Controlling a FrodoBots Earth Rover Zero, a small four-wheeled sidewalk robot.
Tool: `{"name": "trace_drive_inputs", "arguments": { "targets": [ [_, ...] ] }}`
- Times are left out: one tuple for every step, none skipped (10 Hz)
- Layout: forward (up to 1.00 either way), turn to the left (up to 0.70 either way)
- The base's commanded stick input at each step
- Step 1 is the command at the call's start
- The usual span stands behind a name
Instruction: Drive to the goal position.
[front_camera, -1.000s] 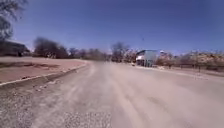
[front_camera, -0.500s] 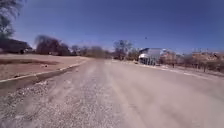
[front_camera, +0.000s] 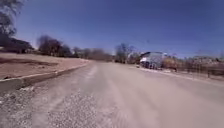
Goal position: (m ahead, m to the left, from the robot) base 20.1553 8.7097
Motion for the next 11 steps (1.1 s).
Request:
{"name": "trace_drive_inputs", "arguments": {
  "targets": [
    [1.00,0.00],
    [1.00,0.00],
    [1.00,0.00],
    [1.00,0.00],
    [1.00,0.00],
    [1.00,0.00],
    [1.00,0.00],
    [1.00,0.00],
    [1.00,0.00],
    [1.00,0.00],
    [1.00,0.00]
  ]
}}
